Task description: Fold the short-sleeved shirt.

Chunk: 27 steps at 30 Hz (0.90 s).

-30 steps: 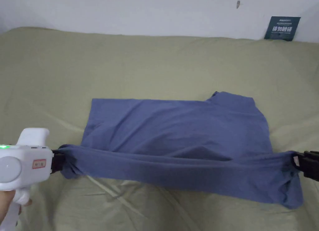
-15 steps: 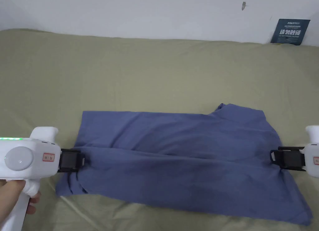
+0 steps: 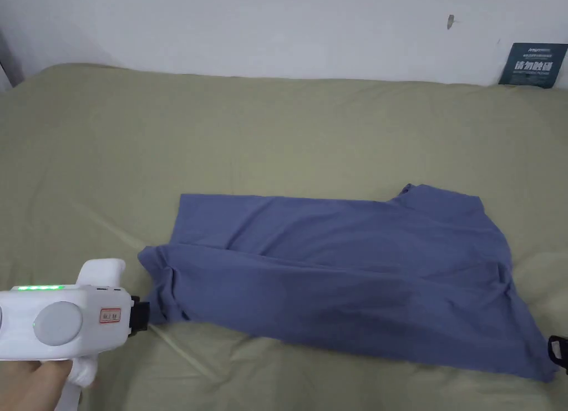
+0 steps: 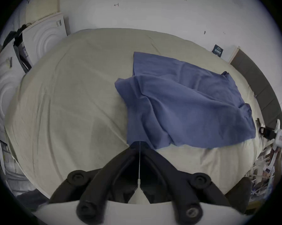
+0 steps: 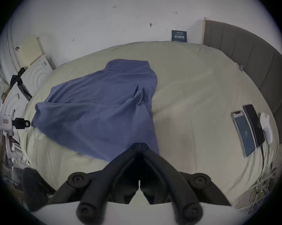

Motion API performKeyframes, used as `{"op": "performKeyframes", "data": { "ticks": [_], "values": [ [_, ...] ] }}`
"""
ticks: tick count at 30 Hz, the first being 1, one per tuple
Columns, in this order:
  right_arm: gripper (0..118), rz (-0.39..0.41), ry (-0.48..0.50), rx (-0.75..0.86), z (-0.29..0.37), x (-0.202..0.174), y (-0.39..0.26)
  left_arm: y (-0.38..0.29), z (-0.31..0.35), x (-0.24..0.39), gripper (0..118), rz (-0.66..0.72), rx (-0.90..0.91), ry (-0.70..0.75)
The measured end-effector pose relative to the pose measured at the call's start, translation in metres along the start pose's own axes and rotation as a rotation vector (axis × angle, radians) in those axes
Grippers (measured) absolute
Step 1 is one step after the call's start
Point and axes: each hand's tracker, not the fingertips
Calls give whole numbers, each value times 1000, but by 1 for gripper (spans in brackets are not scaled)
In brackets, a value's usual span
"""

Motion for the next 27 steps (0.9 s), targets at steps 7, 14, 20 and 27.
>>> {"op": "performKeyframes", "data": {
  "ticks": [7, 14, 20, 27],
  "values": [
    [1, -5, 28, -12, -6, -1, 2, 3, -51, 7, 116, -3, -47, 32],
    [41, -3, 53, -36, -17, 7, 3, 10, -46, 27, 11, -118, -33, 92],
    [80, 22, 50, -139, -50, 4, 6, 11, -43, 20, 11, -35, -47, 36],
    [7, 27, 60, -105, -43, 4, 0, 11, -28, 26, 11, -97, -38, 68]
  ]
}}
